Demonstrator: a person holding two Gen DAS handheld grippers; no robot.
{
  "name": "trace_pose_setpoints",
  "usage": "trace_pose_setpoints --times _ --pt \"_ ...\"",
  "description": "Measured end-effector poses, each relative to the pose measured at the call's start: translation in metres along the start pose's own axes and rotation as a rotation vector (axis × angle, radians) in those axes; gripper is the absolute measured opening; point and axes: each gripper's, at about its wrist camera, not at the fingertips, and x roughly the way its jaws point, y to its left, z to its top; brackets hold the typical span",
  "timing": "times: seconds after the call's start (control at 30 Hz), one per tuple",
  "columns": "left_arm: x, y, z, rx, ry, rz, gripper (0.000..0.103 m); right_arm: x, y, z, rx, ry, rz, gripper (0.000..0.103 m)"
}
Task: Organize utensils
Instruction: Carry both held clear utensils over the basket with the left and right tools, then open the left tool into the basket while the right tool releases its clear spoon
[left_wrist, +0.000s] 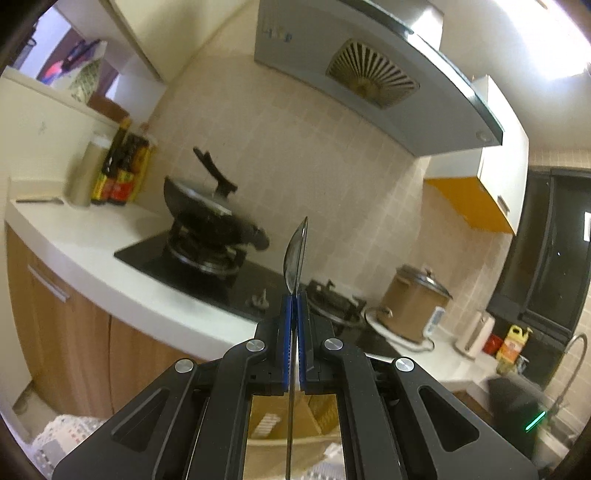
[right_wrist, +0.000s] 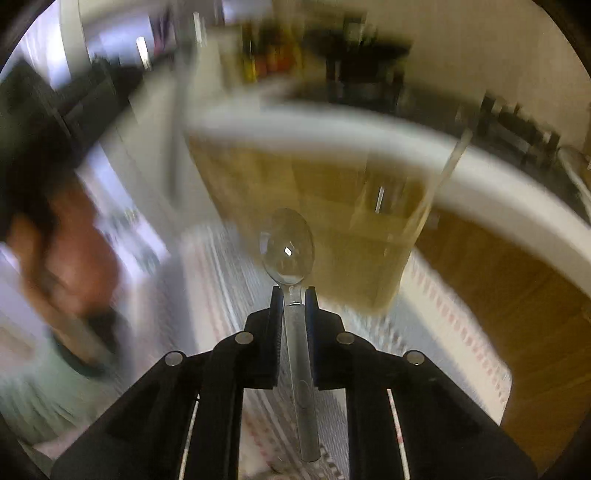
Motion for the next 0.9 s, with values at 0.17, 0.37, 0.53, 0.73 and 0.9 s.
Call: trace_pose_setpoints --times 0.17,0.37,0.53,0.73,0.9 --pt "0.013 -0.025 -0.009 0.053 -0.126 0.105 0.001 -0.04 -0.021 0.051 0.091 -0.261 0.01 0.01" --pt "0.037 -0.032 -0.032 0.075 -0.164 0.181 0.001 -0.025 -0.053 0.071 0.152 -0.405 -0.034 0.01" --pt "0.054 -0.024 -0.044 0.091 -0.166 0.226 0.001 0.004 -0.061 0.067 0.152 -0.483 -0.043 0.01" --pt "0.061 -0.019 -0.059 0.136 -0.161 0.261 0.001 0.037 -0.065 0.049 0.129 -0.487 -0.041 0.01" --pt "0.058 -0.026 -0.063 0.171 -0.165 0.247 0.001 0.039 -0.06 0.038 0.1 -0.502 -0.072 0.01"
